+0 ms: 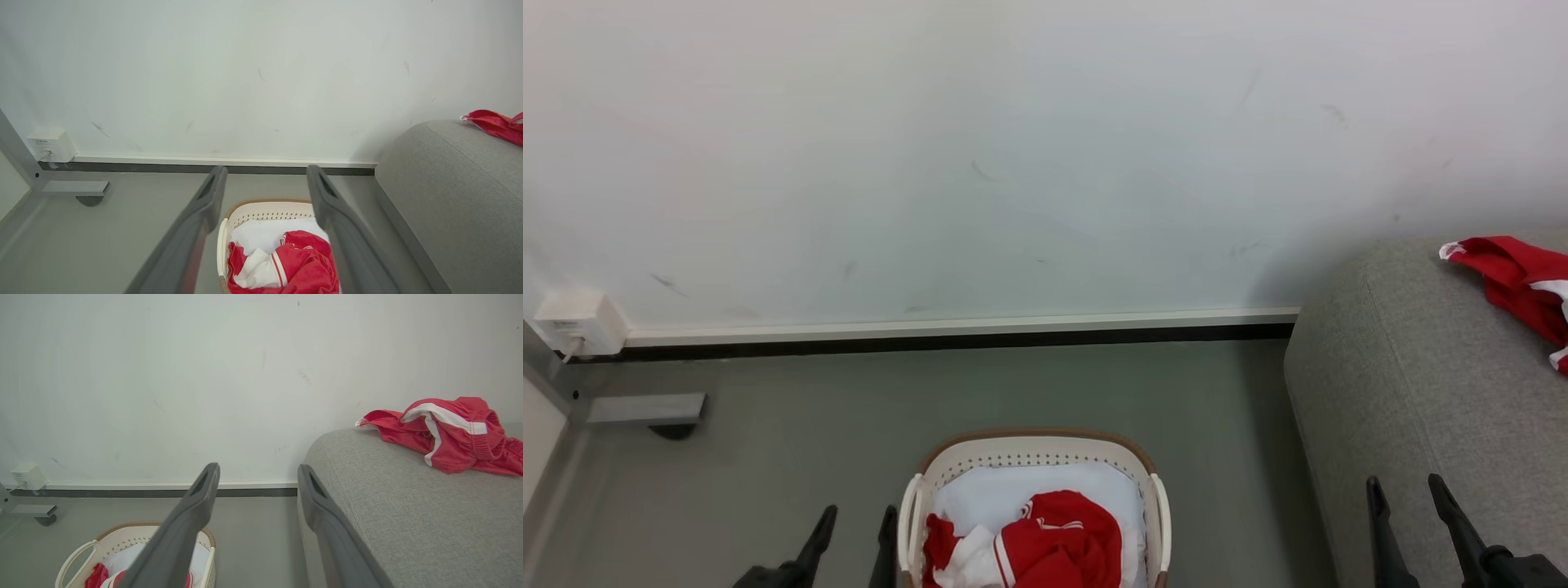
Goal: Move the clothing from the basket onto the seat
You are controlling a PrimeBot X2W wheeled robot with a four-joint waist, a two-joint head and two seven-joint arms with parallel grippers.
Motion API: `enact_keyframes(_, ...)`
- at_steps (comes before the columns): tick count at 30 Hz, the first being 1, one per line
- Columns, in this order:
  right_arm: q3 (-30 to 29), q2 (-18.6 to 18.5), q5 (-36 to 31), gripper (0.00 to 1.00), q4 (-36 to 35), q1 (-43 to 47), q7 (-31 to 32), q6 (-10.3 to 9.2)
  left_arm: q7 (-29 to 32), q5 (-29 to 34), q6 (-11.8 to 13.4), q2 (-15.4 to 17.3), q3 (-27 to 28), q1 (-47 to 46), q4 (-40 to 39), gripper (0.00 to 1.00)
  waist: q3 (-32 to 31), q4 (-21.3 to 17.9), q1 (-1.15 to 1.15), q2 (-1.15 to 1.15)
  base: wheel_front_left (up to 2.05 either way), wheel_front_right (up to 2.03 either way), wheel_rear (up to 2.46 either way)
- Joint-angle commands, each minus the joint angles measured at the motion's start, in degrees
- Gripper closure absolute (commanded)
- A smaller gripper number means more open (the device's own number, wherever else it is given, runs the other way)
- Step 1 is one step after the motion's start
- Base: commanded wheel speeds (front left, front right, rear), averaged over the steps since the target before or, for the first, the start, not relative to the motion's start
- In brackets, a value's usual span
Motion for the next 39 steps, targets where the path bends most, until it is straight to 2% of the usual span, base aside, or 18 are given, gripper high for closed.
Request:
enact_keyframes(1,-0.16,-0.12,-0.05,0.0,-0.37,-0.7,-0.2,-0.14,-0.03,0.84,-0.15,-0.09,0.29,-0.33,0.06,0.0,0.38,-0.36,0.0,0.0,0.0,0.0,0.0)
enact_keyframes(8,-0.32,-0.11,-0.61,0.0,-1.94,-2.33,-0.21,-0.14,-0.03,1.55,-1.19,-0.35,-0.43,-3.0,0.65,0.0,3.95,-2.2,0.0,0.0,0.0,0.0,0.0)
enact_keyframes(16,-0.93,-0.11,-0.36,0.0,-4.95,-6.1,-0.2,-0.14,-0.02,4.19,-2.69,0.11,-4.13,-10.67,4.31,0.0,12.11,-5.55,0.0,0.0,0.0,0.0,0.0)
enact_keyframes(20,-1.05,-0.1,0.22,0.0,-7.02,-8.68,-0.21,-0.14,0.07,5.66,-3.37,1.07,-7.26,-16.34,8.64,0.0,17.69,-7.86,0.0,0.0,0.0,0.0,0.0)
enact_keyframes(26,-1.01,-0.07,1.74,0.0,-9.96,-12.24,-0.2,-0.15,3.43,8.35,-3.97,3.17,-12.23,-25.62,17.49,0.0,25.53,-11.7,0.0,0.0,0.0,0.0,0.0)
enact_keyframes(34,-0.36,-0.08,3.75,0.0,-12.52,-14.42,-0.2,-0.15,7.52,8.51,-4.21,5.6,-17.26,-33.97,27.83,0.0,32.27,-15.21,0.0,0.0,0.0,0.0,0.0)
enact_keyframes(39,-0.3,-0.08,4.66,0.0,-14.0,-15.31,-0.2,-0.15,8.11,7.6,-4.17,6.3,-18.2,-38.42,34.17,0.0,35.95,-16.4,0.0,0.0,0.0,0.0,0.0)
